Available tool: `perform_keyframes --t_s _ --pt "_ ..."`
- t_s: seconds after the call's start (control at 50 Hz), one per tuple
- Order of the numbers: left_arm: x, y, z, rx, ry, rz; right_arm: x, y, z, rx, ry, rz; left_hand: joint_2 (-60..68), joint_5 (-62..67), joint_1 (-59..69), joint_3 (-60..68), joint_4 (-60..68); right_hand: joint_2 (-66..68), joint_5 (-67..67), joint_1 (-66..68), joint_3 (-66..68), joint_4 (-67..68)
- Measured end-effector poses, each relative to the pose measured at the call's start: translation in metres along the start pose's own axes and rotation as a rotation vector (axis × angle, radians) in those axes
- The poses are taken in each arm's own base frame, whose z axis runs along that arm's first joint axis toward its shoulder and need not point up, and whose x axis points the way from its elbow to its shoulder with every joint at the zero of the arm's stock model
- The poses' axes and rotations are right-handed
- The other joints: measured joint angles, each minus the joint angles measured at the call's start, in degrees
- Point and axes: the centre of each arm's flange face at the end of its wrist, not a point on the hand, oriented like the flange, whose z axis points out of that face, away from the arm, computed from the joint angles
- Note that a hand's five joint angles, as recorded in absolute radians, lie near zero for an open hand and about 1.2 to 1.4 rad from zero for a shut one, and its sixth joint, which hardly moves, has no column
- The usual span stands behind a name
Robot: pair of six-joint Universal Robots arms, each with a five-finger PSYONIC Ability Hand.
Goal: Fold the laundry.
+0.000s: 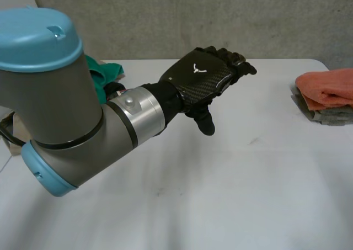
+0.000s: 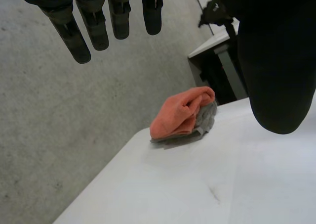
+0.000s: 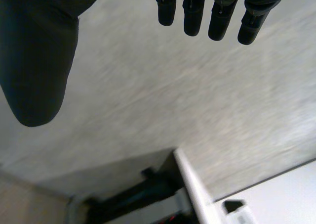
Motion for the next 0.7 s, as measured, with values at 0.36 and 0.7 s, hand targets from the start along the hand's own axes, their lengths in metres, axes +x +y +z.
perform_keyframes --t_s 0.36,0.7 --pt "-0.139 0.001 -0.022 0.021 -0.543 0.071 -0.119 -0.164 -0.216 0.539 -0.781 0.438 0.0 0.0 0.0 0.0 0.0 0.0 0.0 0.0 -0.2 0.0" --pt "-0.316 0.17 -0.049 -0.316 -0.827 0.281 -0.187 -0.119 -0.336 0.385 -1.131 0.222 12.2 11.3 14.4 12.0 12.4 0.0 -0.1 0.0 -0.2 0.0"
